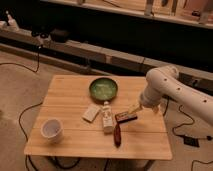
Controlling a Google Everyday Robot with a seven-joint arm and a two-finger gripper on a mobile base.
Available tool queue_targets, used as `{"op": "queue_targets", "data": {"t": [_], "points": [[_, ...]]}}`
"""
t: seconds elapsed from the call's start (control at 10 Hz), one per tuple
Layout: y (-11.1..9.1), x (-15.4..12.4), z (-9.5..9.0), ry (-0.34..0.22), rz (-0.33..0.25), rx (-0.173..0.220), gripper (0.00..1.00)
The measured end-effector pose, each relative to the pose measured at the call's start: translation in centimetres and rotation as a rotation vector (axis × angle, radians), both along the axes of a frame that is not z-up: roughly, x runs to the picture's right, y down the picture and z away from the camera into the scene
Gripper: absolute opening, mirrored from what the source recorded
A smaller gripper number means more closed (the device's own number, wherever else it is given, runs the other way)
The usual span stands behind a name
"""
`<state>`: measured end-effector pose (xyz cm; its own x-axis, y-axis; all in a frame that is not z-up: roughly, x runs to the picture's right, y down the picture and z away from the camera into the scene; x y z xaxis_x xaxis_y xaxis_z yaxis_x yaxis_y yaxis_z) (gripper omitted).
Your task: Place the pepper in the ceramic cup
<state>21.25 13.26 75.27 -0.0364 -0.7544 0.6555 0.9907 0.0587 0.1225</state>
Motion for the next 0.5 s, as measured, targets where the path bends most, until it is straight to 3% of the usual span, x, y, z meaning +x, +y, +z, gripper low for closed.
{"op": "queue_targets", "data": {"t": [0.3,0.5], "points": [[0.0,-0.3,0.0,-0.005,-0.004,-0.001,0.80],[1.4,-1.8,0.4,-0.024,0.004,-0.019,0.80]]}}
